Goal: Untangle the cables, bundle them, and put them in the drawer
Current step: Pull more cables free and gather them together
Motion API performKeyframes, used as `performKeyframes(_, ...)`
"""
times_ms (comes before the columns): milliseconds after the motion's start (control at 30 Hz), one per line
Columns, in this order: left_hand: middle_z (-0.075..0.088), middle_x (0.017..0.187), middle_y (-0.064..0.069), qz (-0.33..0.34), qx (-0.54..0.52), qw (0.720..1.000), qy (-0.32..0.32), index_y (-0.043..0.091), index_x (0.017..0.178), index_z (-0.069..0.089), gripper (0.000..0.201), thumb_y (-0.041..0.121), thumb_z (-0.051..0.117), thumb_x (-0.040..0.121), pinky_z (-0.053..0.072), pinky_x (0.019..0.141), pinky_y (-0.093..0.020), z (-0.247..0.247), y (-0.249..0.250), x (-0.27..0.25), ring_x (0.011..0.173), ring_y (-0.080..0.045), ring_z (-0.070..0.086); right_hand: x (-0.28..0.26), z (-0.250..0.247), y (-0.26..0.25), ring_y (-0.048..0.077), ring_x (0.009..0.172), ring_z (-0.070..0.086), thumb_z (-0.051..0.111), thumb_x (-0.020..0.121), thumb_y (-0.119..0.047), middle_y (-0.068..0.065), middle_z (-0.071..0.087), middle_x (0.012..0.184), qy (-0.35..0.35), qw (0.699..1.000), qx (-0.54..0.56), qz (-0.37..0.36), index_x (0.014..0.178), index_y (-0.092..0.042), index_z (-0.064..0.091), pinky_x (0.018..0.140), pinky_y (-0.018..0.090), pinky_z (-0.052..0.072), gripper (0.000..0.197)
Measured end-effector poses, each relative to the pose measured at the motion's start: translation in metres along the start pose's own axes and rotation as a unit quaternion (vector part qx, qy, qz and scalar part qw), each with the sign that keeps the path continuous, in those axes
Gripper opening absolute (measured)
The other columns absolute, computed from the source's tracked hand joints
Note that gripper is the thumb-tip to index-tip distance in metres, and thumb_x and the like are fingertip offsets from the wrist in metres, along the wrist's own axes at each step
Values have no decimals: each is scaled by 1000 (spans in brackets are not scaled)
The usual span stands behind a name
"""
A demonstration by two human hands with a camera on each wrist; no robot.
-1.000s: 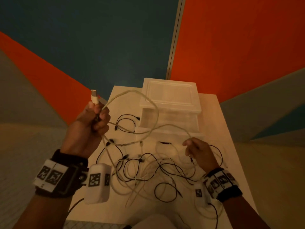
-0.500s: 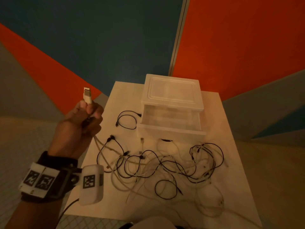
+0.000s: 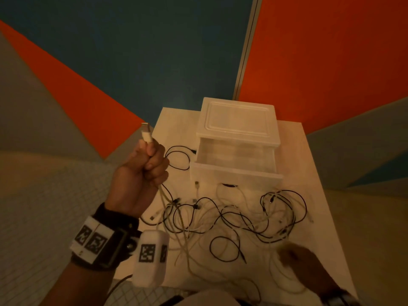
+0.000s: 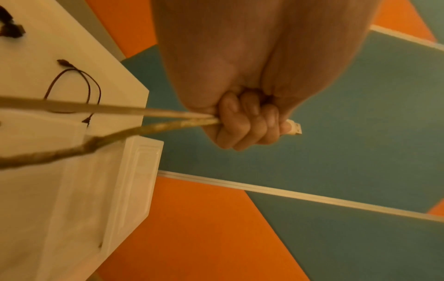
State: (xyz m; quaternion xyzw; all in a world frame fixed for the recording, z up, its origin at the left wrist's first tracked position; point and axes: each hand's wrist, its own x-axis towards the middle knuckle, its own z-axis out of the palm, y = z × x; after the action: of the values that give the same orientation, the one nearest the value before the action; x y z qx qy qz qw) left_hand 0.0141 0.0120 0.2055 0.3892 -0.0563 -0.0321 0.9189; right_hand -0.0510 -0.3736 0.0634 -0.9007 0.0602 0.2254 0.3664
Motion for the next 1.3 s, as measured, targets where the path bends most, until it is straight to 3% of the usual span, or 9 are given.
performKeyframes(100, 33, 63, 7, -19, 1, 1000, -3, 18, 79, 46, 37, 21, 20, 105, 16, 45, -22, 7, -18, -1, 50, -6, 18, 23, 26, -90, 16, 86, 64, 34, 78, -85, 6, 68, 90, -72, 983, 70, -154, 95, -15, 66, 86, 51, 50, 79)
performKeyframes(267, 32, 63, 6, -37, 7, 999, 11, 17, 79, 45, 30, 30, 31, 102, 19, 43, -20, 11, -39, -5, 50, -6, 20, 20, 60, -214, 12, 113, 61, 39, 101, -38, -3, 68, 112, -262, 902, 196, -282, 129, -14, 51, 103, 32, 46, 39)
performKeyframes(433, 30, 64, 7, -13, -10, 999, 46, 19, 80, 45, 34, 26, 23, 105, 18, 42, -19, -12, -28, -9, 49, -5, 18, 18, 90, -178, -2, 56, 47, 30, 105, -15, -8, 57, 76, -380, 870, 267, -168, 87, -15, 49, 53, 11, 38, 27)
performKeyframes(700, 20, 66, 7, 13, -11, 995, 97, 20, 80, 47, 34, 31, 26, 105, 18, 43, -20, -50, -7, -18, 51, -6, 14, 22, 98, -70, -5, 62, 40, 40, 102, -40, -18, 46, 66, -328, 936, 70, -106, 74, -34, 49, 65, 13, 37, 30)
performKeyframes(833, 26, 62, 8, -13, -5, 991, 136, 20, 76, 48, 40, 27, 22, 106, 18, 43, -20, -52, -21, -28, 51, -7, 13, 28, 99, -40, -3, 69, 44, 45, 99, -44, -15, 49, 79, -394, 919, -4, -34, 86, -29, 50, 71, 17, 42, 20)
performKeyframes(933, 28, 62, 7, -29, 3, 989, 142, 19, 76, 46, 36, 27, 25, 104, 18, 41, -20, -52, -29, -37, 51, -8, 14, 44, 89, -37, -3, 85, 54, 59, 94, -18, -15, 54, 99, -454, 890, -31, -24, 111, -23, 50, 81, 20, 50, 20)
performKeyframes(1067, 29, 63, 7, -40, -1, 990, 132, 19, 78, 45, 27, 34, 40, 99, 21, 41, -20, -61, -34, -39, 48, -5, 20, 85, 90, -92, -6, 74, 57, 58, 93, -12, -14, 59, 85, -228, 966, 6, -121, 94, -27, 59, 69, 9, 44, 15)
performKeyframes(1167, 31, 63, 7, -47, -10, 991, 124, 18, 78, 46, 32, 42, 67, 85, 24, 40, -19, -65, -38, -37, 48, -4, 24, 134, 113, -141, 9, 76, 59, 55, 93, -15, -8, 61, 76, -35, 982, -51, -178, 76, -24, 60, 69, 20, 39, 20)
performKeyframes(1300, 32, 62, 5, -60, -7, 989, 135, 17, 77, 46, 41, 44, 75, 78, 26, 40, -19, -65, -45, -36, 46, -5, 24, 194, 161, -174, 29, 118, 51, 43, 98, -22, 14, 57, 125, 6, 969, -206, -137, 122, -6, 56, 100, 35, 38, 31)
